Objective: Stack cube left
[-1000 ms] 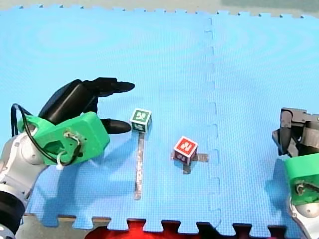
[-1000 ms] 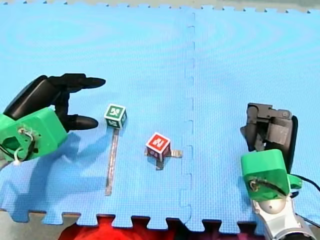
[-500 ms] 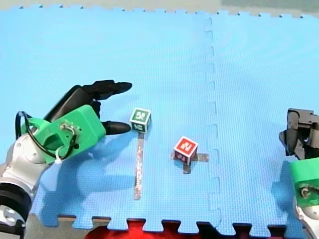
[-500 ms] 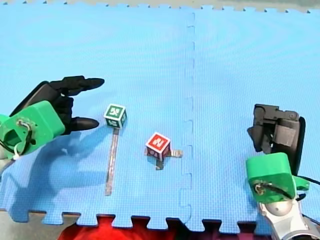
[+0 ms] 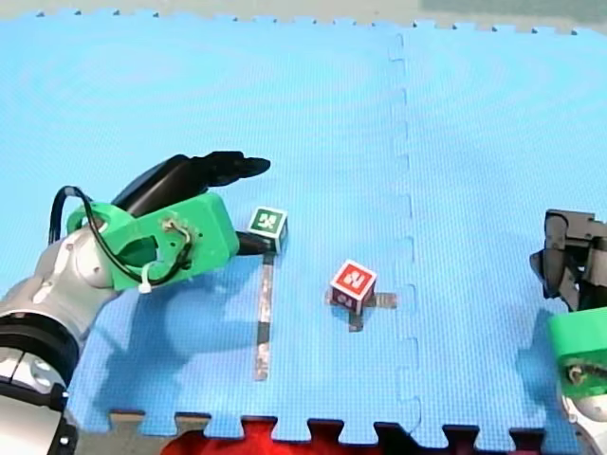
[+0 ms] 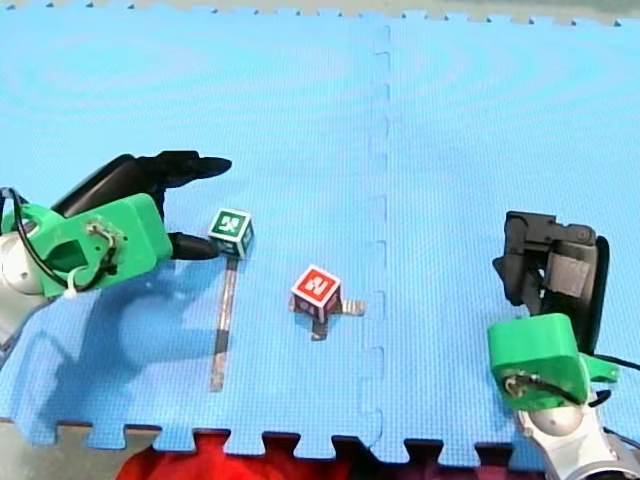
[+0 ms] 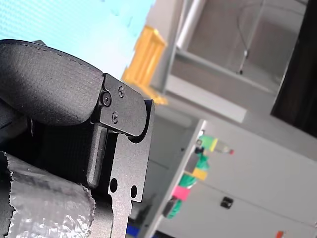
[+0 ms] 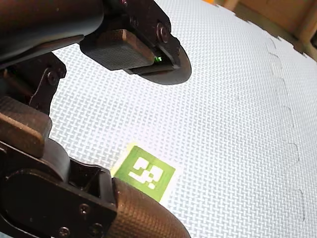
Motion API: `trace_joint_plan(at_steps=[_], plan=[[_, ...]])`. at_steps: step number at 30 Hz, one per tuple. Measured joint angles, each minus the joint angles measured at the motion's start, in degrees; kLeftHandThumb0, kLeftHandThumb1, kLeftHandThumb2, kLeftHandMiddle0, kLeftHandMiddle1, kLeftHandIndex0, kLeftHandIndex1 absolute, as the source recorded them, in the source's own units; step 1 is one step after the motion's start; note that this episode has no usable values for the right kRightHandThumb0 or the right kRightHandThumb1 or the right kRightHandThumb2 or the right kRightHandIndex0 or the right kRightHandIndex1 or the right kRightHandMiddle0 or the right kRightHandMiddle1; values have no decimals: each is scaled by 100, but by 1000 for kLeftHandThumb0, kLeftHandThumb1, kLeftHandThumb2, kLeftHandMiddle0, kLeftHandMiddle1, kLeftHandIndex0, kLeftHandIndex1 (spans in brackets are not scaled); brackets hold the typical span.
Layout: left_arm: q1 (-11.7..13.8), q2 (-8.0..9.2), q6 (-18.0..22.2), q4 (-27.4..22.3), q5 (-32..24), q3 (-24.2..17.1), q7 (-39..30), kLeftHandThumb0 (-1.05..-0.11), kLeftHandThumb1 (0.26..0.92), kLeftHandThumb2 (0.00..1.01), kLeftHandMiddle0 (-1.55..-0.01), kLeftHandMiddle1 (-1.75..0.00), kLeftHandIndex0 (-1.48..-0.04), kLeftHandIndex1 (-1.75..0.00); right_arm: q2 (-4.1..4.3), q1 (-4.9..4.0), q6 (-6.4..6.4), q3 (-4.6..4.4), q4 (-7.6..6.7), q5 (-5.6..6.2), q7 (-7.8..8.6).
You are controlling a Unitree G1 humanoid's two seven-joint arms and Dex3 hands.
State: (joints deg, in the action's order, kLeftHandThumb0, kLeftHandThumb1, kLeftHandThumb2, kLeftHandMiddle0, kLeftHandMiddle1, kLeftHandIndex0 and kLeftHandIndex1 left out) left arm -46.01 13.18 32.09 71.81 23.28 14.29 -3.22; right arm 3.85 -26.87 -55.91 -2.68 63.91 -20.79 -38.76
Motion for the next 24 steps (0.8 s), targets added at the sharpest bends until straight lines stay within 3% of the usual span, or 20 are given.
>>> trace_joint_plan(at_steps=[1,5,8,12,14,15,16,17,19,21,22,24], plan=[[-41,-20,-19,23,0,5,-2,-1048,760,0,-745,-657,-580,-9,4,1,-4,-7,0,-10,-16],[-148,-60,-55,96,72,58,8,-1048,752,2,-759,-501,-633,-27,13,15,-16,-25,-11,-39,-48],[-199,-87,-52,143,157,130,151,-1046,743,2,-795,-468,-743,-76,19,30,-19,-32,-25,-52,-57],[-227,-113,-38,213,407,296,585,-1047,752,3,-870,-439,-753,-62,23,35,-20,-34,-27,-58,-63],[-234,-122,-26,239,487,362,724,-1048,758,4,-978,-464,-766,-58,26,35,-21,-33,-25,-59,-63],[-238,-122,2,254,536,394,799,-1048,760,4,-1026,-483,-772,-57,29,35,-24,-33,-25,-59,-63],[-239,-121,31,265,554,414,845,-1048,765,4,-1038,-638,-786,-41,33,35,-28,-32,-24,-58,-63],[-241,-121,61,276,572,433,885,-1048,769,2,-987,-918,-810,-25,38,36,-35,-31,-25,-58,-63],[-244,-121,111,288,579,444,909,-1032,764,1,-951,-1095,-841,-20,43,41,-45,-30,-26,-57,-62],[-246,-126,152,300,545,427,895,-936,719,2,-958,-1131,-858,-14,43,51,-57,-31,-35,-57,-62],[-247,-133,169,309,500,391,848,-835,688,1,-966,-937,-804,-7,43,57,-63,-31,-43,-57,-62],[-246,-146,180,323,356,300,637,-571,661,2,-977,-761,-684,-13,42,63,-66,-29,-53,-55,-55]])
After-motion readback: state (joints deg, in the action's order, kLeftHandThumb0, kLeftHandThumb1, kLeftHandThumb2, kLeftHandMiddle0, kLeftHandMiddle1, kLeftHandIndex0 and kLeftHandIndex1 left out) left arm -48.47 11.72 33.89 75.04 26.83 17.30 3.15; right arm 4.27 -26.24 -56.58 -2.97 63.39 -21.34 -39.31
